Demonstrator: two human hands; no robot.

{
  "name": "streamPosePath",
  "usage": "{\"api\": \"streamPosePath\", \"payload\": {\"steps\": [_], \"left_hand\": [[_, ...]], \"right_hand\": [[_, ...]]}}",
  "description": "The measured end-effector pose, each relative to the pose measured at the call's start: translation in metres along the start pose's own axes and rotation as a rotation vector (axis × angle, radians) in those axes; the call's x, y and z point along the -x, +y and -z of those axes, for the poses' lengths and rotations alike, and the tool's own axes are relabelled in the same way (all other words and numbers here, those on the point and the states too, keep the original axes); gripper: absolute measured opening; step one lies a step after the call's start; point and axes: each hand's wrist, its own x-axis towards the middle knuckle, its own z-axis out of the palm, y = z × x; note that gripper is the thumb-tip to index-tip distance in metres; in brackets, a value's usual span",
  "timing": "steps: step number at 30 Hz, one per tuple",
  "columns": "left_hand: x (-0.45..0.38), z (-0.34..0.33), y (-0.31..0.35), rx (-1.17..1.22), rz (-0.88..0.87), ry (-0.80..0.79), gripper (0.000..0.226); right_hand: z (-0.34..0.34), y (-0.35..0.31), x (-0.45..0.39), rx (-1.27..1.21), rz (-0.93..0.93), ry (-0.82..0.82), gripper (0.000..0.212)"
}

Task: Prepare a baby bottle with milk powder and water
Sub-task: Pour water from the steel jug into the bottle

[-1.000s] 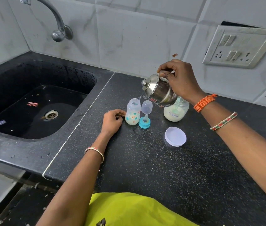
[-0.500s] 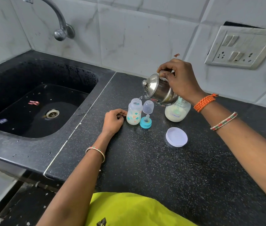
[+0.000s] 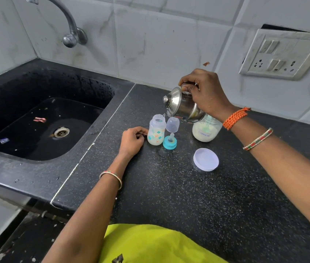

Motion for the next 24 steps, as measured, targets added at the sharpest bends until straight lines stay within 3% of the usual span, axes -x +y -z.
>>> {"api": "streamPosePath", "payload": {"steps": [24], "left_hand": [[0.001,0.000,0.001,-0.011,-0.011,0.009,0.041]], "right_hand": [[0.001,-0.012,0.000,0.086,0.101,-0.032,0.026]]}}
